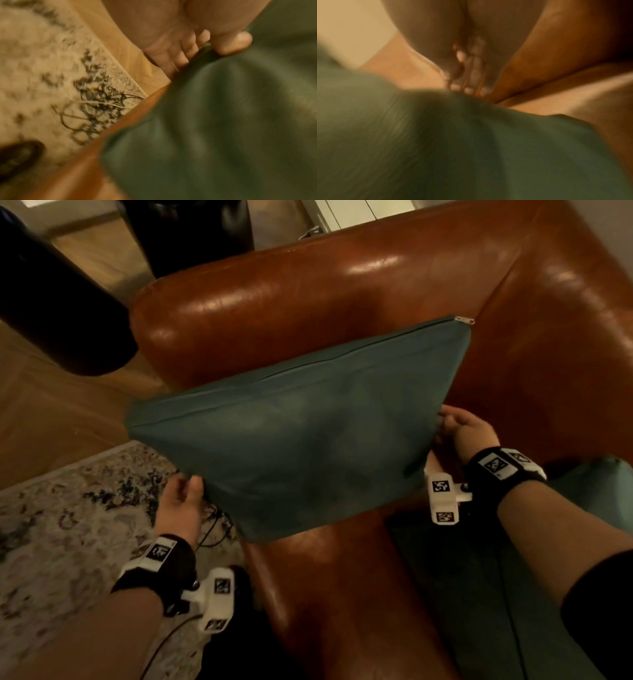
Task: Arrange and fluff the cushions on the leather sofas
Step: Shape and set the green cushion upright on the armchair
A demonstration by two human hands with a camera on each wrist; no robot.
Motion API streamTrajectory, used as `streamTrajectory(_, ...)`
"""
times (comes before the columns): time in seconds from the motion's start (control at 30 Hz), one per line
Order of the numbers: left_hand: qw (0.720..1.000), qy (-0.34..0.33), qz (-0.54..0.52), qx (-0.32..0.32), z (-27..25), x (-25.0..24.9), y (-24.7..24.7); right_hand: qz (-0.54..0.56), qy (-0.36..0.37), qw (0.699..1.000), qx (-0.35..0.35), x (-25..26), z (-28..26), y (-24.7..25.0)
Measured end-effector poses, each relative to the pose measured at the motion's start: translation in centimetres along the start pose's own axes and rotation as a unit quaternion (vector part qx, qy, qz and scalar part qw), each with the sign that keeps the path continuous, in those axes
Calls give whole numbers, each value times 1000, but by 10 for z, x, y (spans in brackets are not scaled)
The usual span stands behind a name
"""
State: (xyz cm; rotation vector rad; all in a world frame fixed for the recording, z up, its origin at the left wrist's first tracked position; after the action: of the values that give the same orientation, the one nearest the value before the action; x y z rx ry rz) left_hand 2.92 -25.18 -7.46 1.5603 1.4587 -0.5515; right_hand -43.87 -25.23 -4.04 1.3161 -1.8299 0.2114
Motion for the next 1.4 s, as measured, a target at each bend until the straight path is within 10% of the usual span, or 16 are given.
streamTrajectory(0.13,995,36,85,40,-12,29,-24,-70,-62,994,58,-32,1,-11)
streamTrajectory(0.37,988,75,107,-87,15,30,-18,-125,-63,988,-59,-26,22,1)
streamTrajectory(0.57,994,109,-8,5,5,57,-14,-81,-79,994,-12,-40,22,-3)
streamTrajectory(0.7,978,149,124,81,-8,89,-34,-138,-108,984,43,-54,22,-11)
streamTrajectory(1.1,957,181,224,-32,17,97,-31,-215,-106,970,-33,-61,44,8)
streamTrajectory(1.4,946,172,255,99,6,118,-36,-322,-83,938,93,-84,28,-4)
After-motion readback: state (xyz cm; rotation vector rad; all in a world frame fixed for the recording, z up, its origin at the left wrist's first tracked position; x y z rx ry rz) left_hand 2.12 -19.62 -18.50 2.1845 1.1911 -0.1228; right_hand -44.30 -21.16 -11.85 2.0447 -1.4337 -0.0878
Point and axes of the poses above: each hand's wrist, its own z-axis towards the middle knuckle, its own y-axis out of the back of the hand, x = y × z, the point moved 6 cm from there along z, towards the middle knuckle, and after that the axes turned 3 degrees about x, right-handed, at the moved point
